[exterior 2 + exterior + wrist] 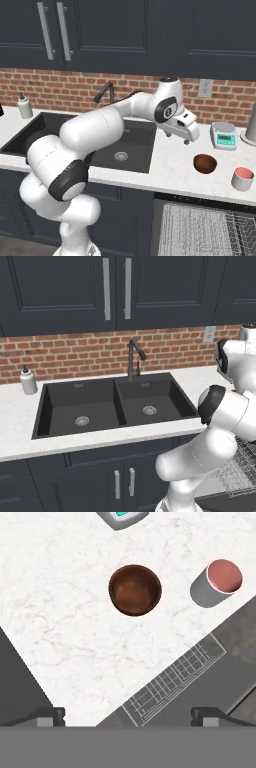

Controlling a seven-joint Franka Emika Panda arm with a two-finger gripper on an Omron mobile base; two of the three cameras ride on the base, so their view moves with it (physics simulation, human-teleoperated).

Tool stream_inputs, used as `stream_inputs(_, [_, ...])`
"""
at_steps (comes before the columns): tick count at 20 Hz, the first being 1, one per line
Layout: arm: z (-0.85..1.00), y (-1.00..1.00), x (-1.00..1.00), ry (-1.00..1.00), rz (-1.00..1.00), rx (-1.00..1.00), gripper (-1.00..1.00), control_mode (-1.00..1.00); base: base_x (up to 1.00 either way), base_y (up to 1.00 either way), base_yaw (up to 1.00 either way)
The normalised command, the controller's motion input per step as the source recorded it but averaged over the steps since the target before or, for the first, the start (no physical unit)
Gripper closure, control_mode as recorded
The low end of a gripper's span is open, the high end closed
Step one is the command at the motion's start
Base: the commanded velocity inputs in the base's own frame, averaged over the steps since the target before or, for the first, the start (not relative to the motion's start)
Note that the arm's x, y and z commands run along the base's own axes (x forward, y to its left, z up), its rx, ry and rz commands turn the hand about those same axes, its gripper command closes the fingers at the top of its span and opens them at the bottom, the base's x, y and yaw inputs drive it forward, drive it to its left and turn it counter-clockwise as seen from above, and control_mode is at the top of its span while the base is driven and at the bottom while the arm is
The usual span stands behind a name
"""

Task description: Pick up the cup and bowl from the counter, place them in the dishwasher, and close the dishwasher door.

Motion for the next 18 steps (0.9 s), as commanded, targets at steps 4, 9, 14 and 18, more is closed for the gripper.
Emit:
stream_inputs(4, [-0.30,-0.05,0.00,0.04,0.04,0.00,-1.00,-1.00,0.00,0.00,0.00])
stream_inputs(9, [-0.47,-0.02,0.00,0.00,0.06,0.00,-1.00,-1.00,0.00,0.00,0.00])
stream_inputs(14, [-0.48,0.00,0.00,0.00,0.10,0.02,-1.00,-1.00,0.00,0.00,0.00])
stream_inputs(18, [-0.41,0.00,0.01,0.00,0.13,0.03,-1.00,-1.00,0.00,0.00,0.00])
